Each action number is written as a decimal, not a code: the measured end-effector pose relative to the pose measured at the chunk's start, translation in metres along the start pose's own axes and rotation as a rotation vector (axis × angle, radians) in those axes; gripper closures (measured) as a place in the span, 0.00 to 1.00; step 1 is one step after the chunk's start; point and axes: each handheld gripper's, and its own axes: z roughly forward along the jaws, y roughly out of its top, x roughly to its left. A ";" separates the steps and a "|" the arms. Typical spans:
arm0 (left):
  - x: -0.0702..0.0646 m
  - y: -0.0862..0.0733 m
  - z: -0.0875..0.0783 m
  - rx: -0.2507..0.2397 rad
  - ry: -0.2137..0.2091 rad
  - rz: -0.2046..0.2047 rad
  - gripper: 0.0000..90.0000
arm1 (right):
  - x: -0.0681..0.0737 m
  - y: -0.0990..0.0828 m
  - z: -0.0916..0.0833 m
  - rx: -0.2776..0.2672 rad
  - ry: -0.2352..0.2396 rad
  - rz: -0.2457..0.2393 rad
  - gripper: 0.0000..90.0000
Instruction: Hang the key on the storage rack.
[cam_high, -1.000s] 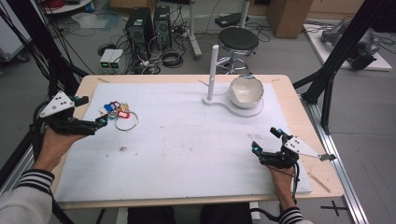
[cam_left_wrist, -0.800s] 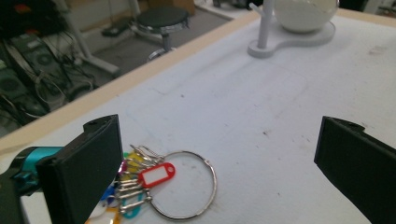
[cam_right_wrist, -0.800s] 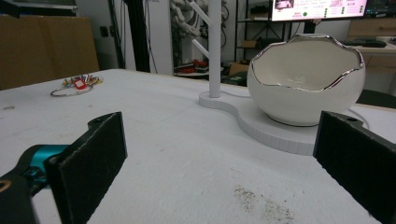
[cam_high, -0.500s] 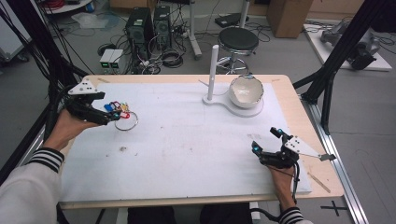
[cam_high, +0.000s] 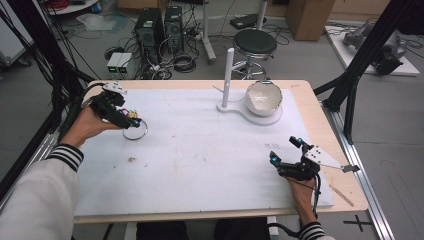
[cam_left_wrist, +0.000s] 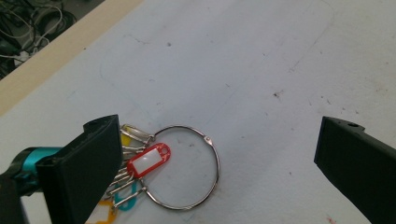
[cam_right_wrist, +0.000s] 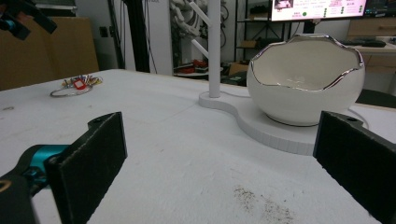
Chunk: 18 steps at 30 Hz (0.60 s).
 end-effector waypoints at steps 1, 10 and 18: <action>0.000 0.002 0.003 0.010 -0.003 -0.004 0.02 | 0.000 0.000 0.000 0.001 -0.001 0.000 0.03; -0.001 0.007 0.029 0.145 0.002 -0.025 0.02 | 0.000 0.000 0.000 0.000 0.000 -0.004 0.03; -0.005 0.006 0.046 0.224 -0.008 -0.022 0.02 | -0.001 0.000 0.000 -0.001 0.001 -0.013 0.03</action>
